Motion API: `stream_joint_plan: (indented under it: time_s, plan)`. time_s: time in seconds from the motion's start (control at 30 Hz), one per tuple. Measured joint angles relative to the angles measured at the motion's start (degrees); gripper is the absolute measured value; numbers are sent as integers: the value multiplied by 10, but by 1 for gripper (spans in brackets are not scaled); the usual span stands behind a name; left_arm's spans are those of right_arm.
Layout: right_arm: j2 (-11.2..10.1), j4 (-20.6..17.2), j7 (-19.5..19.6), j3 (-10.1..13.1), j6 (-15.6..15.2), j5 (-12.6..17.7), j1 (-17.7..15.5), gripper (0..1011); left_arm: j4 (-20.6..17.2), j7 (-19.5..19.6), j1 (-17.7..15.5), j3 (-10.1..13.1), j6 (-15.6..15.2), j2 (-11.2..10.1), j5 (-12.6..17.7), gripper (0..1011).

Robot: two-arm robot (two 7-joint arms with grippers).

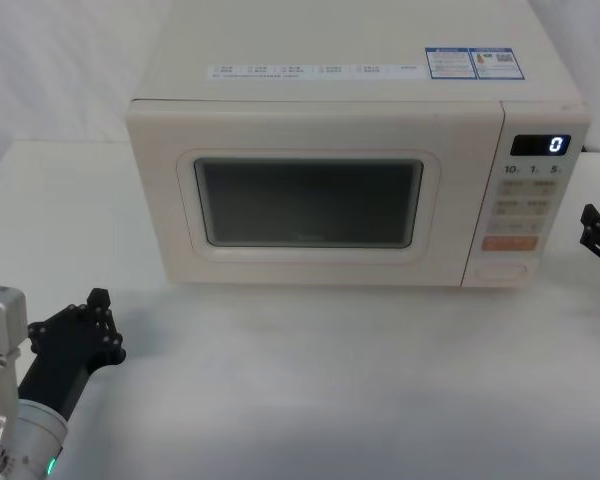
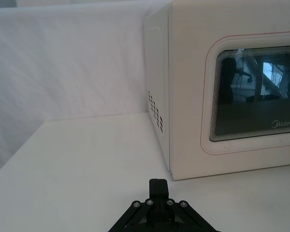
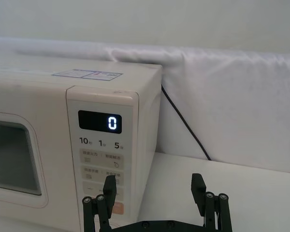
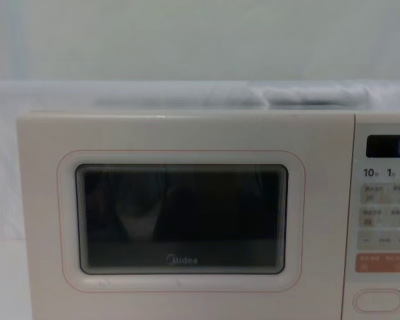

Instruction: Press the button to open the microwave door with one hand; close the microwave door with the other hand.

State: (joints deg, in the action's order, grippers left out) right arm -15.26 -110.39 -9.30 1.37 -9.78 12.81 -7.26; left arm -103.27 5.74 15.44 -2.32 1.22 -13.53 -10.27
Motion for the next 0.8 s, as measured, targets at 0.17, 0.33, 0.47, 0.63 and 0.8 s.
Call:
stream_joint_plan:
  time_s: [0.17, 0.33, 0.47, 0.63, 0.8]
  plan:
    - [0, 0, 0, 0, 0, 0, 0, 1002, -1, 0, 0, 0, 0, -1, -1, 121]
    - [0, 0, 0, 0, 0, 0, 0, 1002, -1, 0, 1, 1, 0, -2, -1, 249]
    - [0, 0, 0, 0, 0, 0, 0, 1002, -1, 0, 1, 1, 1, -2, -1, 340]
    - [0, 0, 0, 0, 0, 0, 0, 1002, -2, 0, 1, 1, 1, -2, -2, 528]
    - [0, 0, 0, 0, 0, 0, 0, 1002, -2, 0, 1, 1, 1, -3, -2, 688]
